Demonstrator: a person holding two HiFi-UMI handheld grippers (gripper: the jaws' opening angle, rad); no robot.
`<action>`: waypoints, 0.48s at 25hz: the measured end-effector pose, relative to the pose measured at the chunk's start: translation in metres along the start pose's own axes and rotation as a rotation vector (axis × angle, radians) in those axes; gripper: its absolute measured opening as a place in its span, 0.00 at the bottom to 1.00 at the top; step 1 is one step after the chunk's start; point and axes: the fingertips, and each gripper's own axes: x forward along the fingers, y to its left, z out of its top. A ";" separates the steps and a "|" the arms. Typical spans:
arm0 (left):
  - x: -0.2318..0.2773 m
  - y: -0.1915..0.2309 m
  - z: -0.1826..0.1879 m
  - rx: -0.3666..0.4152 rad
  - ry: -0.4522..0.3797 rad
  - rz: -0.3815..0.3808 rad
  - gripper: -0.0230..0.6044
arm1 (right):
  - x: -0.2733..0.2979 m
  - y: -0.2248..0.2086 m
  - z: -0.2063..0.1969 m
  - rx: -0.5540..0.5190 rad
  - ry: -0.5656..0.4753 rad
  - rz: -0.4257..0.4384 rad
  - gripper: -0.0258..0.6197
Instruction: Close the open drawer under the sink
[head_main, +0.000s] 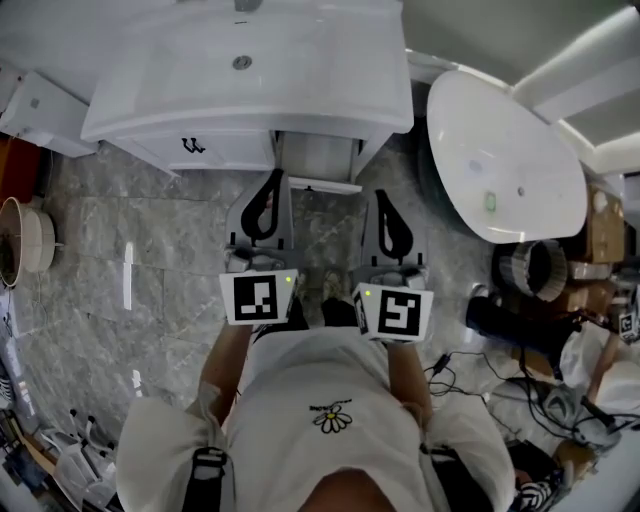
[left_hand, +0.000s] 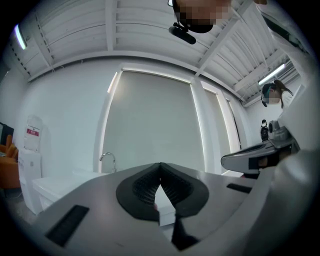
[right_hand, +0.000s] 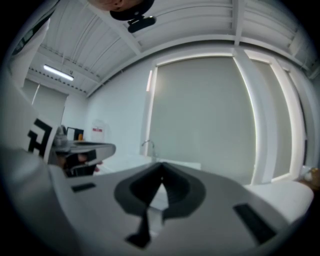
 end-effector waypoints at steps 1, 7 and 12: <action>0.006 -0.002 -0.009 0.004 0.014 -0.005 0.07 | 0.007 -0.004 -0.006 0.008 0.005 0.003 0.09; 0.041 0.002 -0.067 0.007 0.046 0.004 0.07 | 0.046 -0.023 -0.049 0.006 -0.005 0.001 0.09; 0.056 0.007 -0.123 0.051 0.043 0.009 0.07 | 0.071 -0.033 -0.101 0.031 0.008 0.005 0.09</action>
